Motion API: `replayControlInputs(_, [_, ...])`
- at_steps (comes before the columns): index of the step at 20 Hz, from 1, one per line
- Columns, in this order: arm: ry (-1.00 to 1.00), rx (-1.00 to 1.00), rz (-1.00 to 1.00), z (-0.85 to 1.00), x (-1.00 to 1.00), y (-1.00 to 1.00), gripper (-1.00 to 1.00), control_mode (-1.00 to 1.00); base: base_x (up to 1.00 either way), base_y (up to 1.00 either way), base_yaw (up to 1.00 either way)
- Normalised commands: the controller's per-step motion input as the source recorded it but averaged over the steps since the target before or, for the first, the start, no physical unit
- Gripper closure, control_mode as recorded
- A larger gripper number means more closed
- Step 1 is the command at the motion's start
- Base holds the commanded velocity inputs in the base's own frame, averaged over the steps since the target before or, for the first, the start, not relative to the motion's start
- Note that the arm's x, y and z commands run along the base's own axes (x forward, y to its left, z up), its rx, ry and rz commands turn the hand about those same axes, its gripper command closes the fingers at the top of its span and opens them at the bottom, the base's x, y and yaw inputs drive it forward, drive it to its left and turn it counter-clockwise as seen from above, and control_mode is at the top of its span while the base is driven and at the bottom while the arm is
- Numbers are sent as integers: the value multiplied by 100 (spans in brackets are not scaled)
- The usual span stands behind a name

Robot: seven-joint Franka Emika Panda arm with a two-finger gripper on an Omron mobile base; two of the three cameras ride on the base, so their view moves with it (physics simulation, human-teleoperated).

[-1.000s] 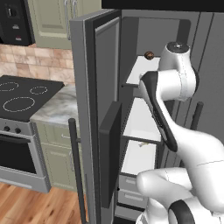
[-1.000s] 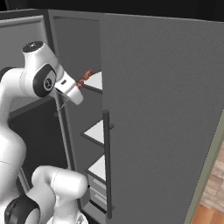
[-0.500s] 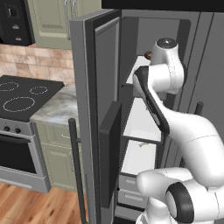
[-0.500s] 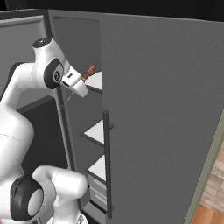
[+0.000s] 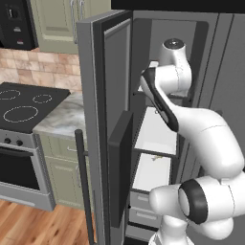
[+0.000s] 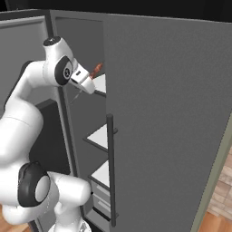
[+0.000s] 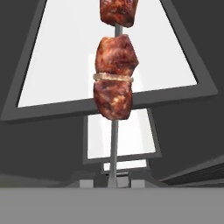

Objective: Store the kebab skewer in the freezer for long-term storage. Close the freezer door after placing the cooked food.

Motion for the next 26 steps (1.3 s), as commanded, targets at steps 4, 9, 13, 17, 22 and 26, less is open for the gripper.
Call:
replayControlInputs(4, [0,0,0,0,40,-8,100,-100,0,0,0])
replayControlInputs(9, [0,0,0,0,36,-24,100,-100,0,0,0])
replayControlInputs(13, [0,0,0,0,31,-16,100,-100,0,0,0])
replayControlInputs(17, [1,0,0,0,31,-11,100,-100,0,0,0])
replayControlInputs(22, [3,0,-1,0,34,-15,100,-100,0,0,0])
replayControlInputs(26, [5,0,-1,-1,34,-19,100,-100,0,0,0])
